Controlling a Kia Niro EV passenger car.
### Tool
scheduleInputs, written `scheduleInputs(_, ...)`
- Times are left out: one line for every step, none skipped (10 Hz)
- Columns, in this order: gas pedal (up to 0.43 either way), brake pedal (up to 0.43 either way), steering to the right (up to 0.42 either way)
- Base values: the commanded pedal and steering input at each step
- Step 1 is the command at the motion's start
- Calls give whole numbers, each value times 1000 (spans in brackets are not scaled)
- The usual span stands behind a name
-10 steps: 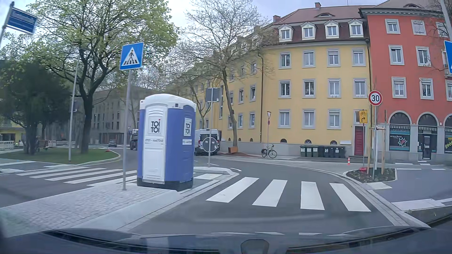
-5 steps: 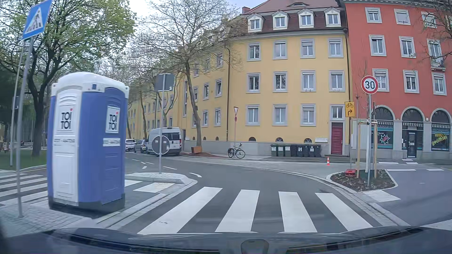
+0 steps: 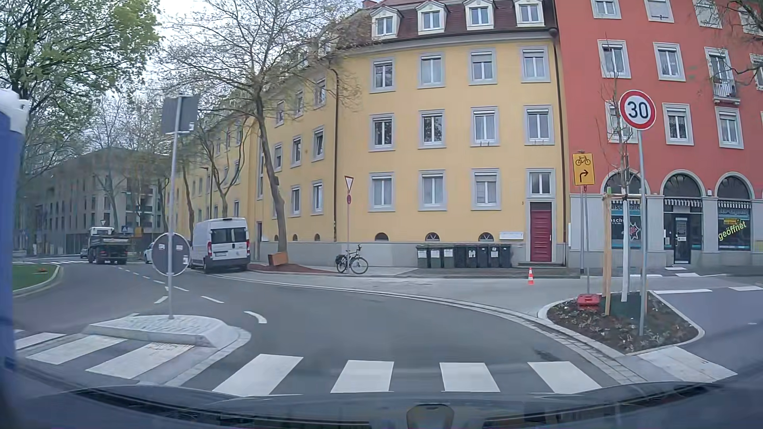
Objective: Follow the waypoints while adhering to traffic rules and regulations
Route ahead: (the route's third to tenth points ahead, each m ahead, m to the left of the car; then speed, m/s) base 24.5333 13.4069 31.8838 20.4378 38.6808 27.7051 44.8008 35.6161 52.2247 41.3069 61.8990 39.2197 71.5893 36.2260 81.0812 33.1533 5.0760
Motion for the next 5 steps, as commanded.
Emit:
scheduleInputs(59, 0, 43)
scheduleInputs(59, 0, 7)
scheduleInputs(59, 0, -29)
scheduleInputs(59, 0, -56)
scheduleInputs(59, 0, -88)
